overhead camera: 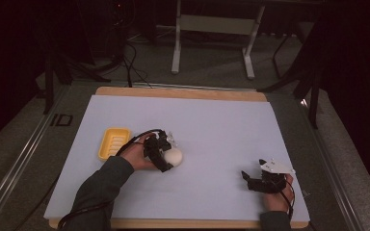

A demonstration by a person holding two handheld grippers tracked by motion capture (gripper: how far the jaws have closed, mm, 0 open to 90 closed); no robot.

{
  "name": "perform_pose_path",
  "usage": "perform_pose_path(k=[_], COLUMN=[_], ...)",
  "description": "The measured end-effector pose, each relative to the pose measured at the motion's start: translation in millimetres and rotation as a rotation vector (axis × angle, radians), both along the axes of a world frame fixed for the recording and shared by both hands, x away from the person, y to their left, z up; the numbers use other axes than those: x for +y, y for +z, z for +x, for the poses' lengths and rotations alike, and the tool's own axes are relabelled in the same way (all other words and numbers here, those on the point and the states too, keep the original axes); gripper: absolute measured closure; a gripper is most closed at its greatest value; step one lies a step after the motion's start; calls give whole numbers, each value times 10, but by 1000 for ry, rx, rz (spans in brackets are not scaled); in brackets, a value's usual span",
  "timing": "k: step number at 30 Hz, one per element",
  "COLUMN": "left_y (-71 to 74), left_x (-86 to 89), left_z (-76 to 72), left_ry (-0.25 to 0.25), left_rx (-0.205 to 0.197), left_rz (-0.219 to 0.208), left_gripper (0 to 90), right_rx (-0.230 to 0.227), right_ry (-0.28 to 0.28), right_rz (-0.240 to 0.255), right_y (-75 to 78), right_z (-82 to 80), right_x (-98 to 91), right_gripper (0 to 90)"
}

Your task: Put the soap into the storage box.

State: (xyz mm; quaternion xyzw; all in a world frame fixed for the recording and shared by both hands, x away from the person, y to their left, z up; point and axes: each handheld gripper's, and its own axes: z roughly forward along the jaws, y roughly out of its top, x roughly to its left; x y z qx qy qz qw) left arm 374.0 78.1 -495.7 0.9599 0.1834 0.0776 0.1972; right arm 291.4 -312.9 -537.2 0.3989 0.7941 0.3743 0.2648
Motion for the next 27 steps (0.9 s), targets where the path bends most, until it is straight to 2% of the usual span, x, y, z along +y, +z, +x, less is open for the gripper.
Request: perform_pose_path(k=[14,27], left_y=[-74,-120], left_x=[-142,-278], left_z=[64,99], left_ry=[-10,-19], left_rx=[32,45], left_rz=[41,74], left_gripper=[144,148], right_rx=[3,3], right_ry=[1,2], right_rz=[-6,-8], right_y=[-1,-2], right_z=[-1,0], right_x=[8,10], right_gripper=[154,154])
